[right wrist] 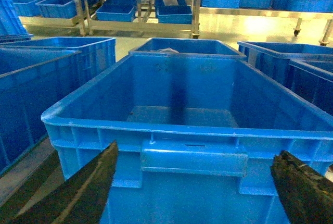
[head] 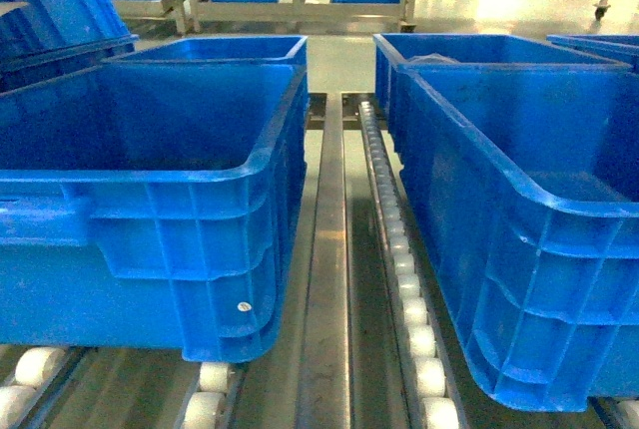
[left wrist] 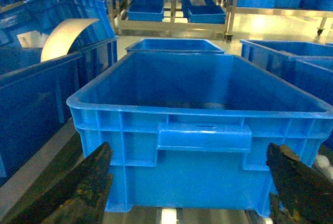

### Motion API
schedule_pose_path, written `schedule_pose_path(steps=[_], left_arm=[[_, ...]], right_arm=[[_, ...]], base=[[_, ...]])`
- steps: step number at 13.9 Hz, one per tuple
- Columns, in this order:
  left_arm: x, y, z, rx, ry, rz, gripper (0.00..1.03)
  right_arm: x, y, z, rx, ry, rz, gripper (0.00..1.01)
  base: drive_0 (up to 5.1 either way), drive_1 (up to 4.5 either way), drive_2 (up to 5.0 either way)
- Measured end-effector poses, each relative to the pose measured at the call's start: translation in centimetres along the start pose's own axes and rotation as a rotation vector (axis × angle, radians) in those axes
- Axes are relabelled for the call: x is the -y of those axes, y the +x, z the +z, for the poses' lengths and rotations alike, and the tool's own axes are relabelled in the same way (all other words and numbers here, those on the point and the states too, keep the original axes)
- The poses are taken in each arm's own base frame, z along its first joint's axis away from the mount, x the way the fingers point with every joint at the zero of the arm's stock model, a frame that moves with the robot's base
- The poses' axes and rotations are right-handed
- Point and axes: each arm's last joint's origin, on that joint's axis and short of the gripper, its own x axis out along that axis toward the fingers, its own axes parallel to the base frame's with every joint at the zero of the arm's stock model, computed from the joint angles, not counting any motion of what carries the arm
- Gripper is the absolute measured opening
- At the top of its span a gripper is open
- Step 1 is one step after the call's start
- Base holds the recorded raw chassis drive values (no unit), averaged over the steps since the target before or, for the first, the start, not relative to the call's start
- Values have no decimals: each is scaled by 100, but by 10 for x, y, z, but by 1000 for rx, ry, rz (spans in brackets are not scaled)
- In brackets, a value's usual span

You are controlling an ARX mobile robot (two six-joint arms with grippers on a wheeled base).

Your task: Sort blue parts and orange caps into right shelf containers

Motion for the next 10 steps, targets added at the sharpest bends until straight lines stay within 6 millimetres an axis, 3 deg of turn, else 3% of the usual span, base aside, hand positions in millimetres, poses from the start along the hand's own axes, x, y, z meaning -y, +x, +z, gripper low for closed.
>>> schedule_pose_path(steps=[1, 2, 10], left_arm=[[0, 0, 0, 0, 0, 0, 96], [0, 0, 0, 0, 1, 0, 99], [0, 0, 0, 0, 1, 0, 98]], right_arm=[[0, 0, 0, 0, 0, 0, 96], [0, 0, 0, 0, 2, 0, 99], [0, 0, 0, 0, 2, 0, 98]], base=[[0, 0, 0], [0, 0, 0], [0, 0, 0]])
